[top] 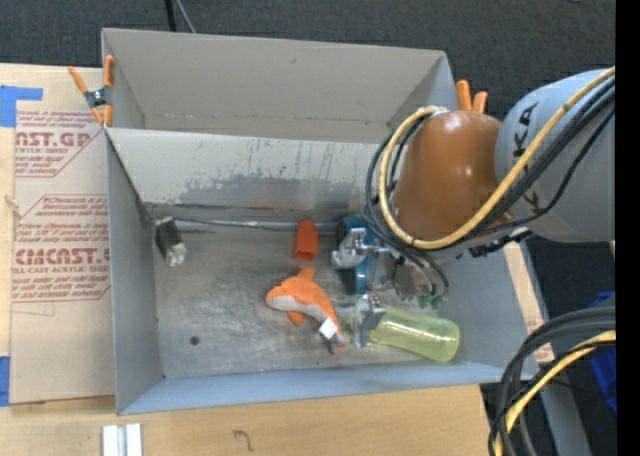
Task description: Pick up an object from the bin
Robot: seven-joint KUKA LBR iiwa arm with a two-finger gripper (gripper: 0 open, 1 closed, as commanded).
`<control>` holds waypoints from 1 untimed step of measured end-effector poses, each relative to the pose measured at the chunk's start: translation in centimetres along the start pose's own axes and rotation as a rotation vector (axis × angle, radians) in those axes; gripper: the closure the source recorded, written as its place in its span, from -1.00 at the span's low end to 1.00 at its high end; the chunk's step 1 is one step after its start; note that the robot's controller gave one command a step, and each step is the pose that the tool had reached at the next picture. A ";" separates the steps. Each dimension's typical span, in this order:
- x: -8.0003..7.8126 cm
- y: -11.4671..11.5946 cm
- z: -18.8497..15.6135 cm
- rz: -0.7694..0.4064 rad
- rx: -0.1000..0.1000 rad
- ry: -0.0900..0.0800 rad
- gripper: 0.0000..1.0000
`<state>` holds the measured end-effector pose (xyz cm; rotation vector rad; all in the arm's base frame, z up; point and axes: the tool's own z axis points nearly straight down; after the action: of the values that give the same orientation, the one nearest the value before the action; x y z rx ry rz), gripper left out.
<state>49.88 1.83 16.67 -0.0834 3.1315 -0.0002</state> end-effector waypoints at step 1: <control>-0.8 1.1 5.8 0.015 -0.001 0.006 -1.00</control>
Offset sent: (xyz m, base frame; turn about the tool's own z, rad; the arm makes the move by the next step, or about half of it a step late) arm -0.0057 0.0175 -0.0967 0.2190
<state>50.71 2.96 10.90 -0.0599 3.1381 0.0016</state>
